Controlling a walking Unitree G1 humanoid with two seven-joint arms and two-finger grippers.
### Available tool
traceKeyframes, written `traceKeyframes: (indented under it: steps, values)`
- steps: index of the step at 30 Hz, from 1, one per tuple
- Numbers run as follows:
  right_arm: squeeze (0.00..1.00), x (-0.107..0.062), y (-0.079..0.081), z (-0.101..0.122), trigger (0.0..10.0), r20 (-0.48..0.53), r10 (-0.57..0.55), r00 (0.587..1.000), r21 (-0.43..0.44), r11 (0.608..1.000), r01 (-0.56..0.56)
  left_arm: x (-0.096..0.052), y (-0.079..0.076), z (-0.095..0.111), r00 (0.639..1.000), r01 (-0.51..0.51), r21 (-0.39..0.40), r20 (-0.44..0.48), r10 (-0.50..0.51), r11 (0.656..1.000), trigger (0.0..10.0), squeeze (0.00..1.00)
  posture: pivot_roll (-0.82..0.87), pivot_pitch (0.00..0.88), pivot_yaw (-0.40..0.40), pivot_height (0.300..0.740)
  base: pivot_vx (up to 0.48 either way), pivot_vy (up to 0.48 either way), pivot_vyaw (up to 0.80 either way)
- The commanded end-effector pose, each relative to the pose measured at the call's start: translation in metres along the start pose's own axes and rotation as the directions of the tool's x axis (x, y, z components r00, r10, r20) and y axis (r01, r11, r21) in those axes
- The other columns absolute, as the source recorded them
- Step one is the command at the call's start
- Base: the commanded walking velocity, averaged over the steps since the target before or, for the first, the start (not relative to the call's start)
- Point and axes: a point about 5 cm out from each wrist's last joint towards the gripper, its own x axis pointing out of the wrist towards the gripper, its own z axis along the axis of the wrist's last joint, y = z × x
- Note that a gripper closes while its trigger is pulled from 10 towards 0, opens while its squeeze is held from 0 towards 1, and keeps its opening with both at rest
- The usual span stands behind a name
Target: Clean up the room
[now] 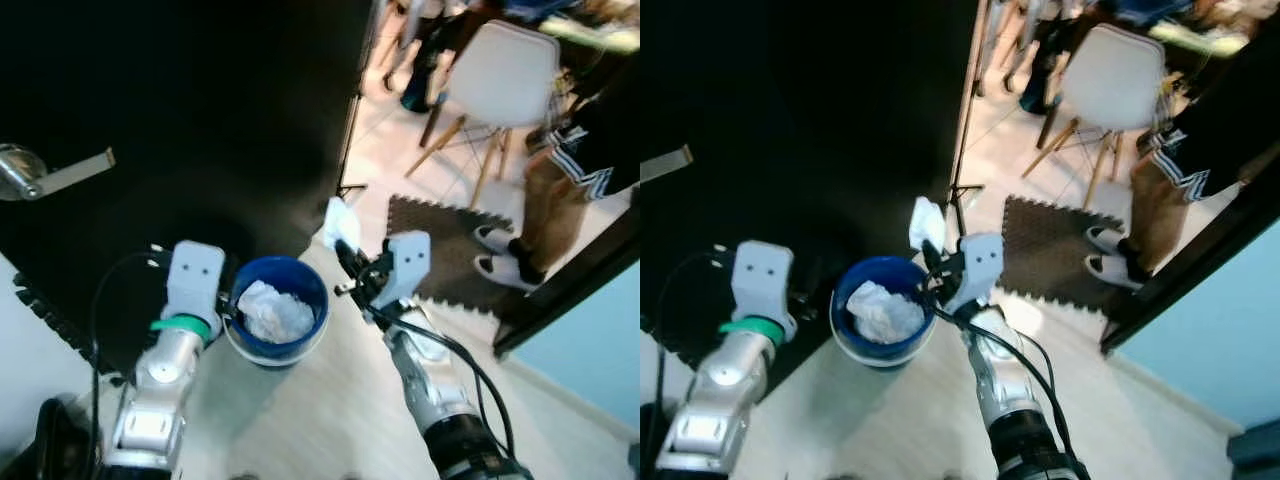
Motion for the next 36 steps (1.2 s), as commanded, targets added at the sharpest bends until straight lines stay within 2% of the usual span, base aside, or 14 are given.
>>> traceKeyframes:
  steps: [1, 4, 17, 22, 24, 26, 28, 29, 30, 32, 33, 34, 35, 36]
  values:
    - [0.0, -0.004, -0.006, -0.003, 10.0, -0.006, -0.03, 1.0, -0.018, 0.999, 0.03, 0.001, -0.005, -0.004, 0.999, 0.027, 0.002, -0.019, -0.027, 1.0, 10.0, 0.0, 0.06, 0.0, 0.019, 0.733, 0.469, 0.0, 0.0]
    - [0.0, -0.004, -0.01, 0.0, 10.0, 0.005, -0.039, 0.999, -0.069, 0.997, 0.039, 0.003, -0.002, -0.003, 0.999, 0.038, 0.01, -0.015, -0.038, 0.999, 10.0, 0.0, 0.05, 0.0, 0.028, 0.733, 0.469, 0.0, 0.0]
    - [0.0, 0.001, -0.009, 0.003, 10.0, -0.001, 0.006, 1.0, -0.111, 0.994, -0.006, 0.005, -0.007, -0.003, 0.997, 0.075, 0.007, -0.018, -0.074, 0.997, 10.0, 0.0, 0.05, 0.0, 0.035, 0.733, 0.469, 0.0, 0.0]
    - [0.0, 0.003, -0.006, -0.007, 10.0, -0.073, 0.054, 0.996, -0.159, 0.985, -0.065, -0.005, -0.014, -0.012, 0.973, 0.22, 0.014, -0.075, -0.218, 0.975, 10.0, 0.0, 0.06, 0.0, 0.038, 0.733, 0.112, 0.0, 0.0]
    - [0.0, 0.004, -0.002, -0.016, 10.0, -0.124, 0.091, 0.988, -0.148, 0.983, -0.109, -0.021, -0.013, -0.022, 0.939, 0.328, 0.03, -0.123, -0.322, 0.944, 10.0, 0.0, 0.07, 0.026, 0.042, 0.733, 0.0, 0.0, 0.0]
    - [0.0, 0.004, -0.002, -0.016, 10.0, -0.124, 0.091, 0.988, -0.148, 0.983, -0.109, -0.021, -0.013, -0.022, 0.939, 0.328, 0.03, -0.123, -0.322, 0.944, 10.0, 0.0, 0.07, 0.026, 0.042, 0.733, 0.0, 0.0, 0.0]
    - [0.0, 0.005, 0.008, -0.027, 10.0, -0.186, 0.161, 0.969, -0.104, 0.978, -0.183, -0.056, -0.002, -0.035, 0.879, 0.44, 0.008, -0.208, -0.429, 0.898, 10.0, 0.0, 0.1, 0.099, 0.038, 0.733, 0.0, 0.0, 0.0]
    - [0.0, 0.005, 0.008, -0.027, 10.0, -0.186, 0.161, 0.969, -0.104, 0.978, -0.183, -0.056, -0.002, -0.035, 0.879, 0.44, 0.008, -0.208, -0.429, 0.898, 10.0, 0.0, 0.1, 0.099, 0.038, 0.733, 0.0, 0.0, 0.0]
    - [0.0, 0.006, 0.011, -0.031, 10.0, -0.204, 0.184, 0.962, -0.089, 0.975, -0.205, -0.069, 0.001, -0.039, 0.852, 0.479, -0.007, -0.238, -0.467, 0.878, 10.0, 0.0, 0.1, 0.099, 0.038, 0.733, 0.0, 0.0, 0.0]
    - [0.0, 0.006, 0.011, -0.031, 10.0, -0.204, 0.184, 0.962, -0.089, 0.975, -0.205, -0.069, 0.001, -0.039, 0.852, 0.479, -0.007, -0.238, -0.467, 0.878, 10.0, 0.0, 0.1, 0.099, 0.038, 0.733, 0.0, 0.0, 0.0]
    - [0.0, 0.006, 0.015, -0.038, 10.0, -0.237, 0.193, 0.952, -0.078, 0.973, -0.216, -0.092, 0.005, -0.043, 0.816, 0.514, -0.051, -0.277, -0.507, 0.856, 10.0, 0.0, 0.16, 0.169, 0.031, 0.733, 0.0, 0.0, 0.0]
    - [0.0, 0.006, 0.015, -0.038, 10.0, -0.237, 0.193, 0.952, -0.078, 0.973, -0.216, -0.092, 0.005, -0.043, 0.816, 0.514, -0.051, -0.277, -0.507, 0.856, 10.0, 0.0, 0.16, 0.169, 0.031, 0.733, 0.0, 0.0, 0.0]
    - [0.0, 0.007, 0.019, -0.046, 10.0, -0.281, 0.173, 0.944, -0.084, 0.975, -0.204, -0.113, 0.006, -0.042, 0.785, 0.538, -0.103, -0.299, -0.542, 0.836, 10.0, 0.0, 0.19, 0.208, 0.026, 0.733, 0.0, 0.0, 0.0]
    - [0.0, 0.007, 0.019, -0.046, 10.0, -0.281, 0.173, 0.944, -0.084, 0.975, -0.204, -0.113, 0.006, -0.042, 0.785, 0.538, -0.103, -0.299, -0.542, 0.836, 10.0, 0.0, 0.19, 0.208, 0.026, 0.733, 0.0, 0.0, 0.0]
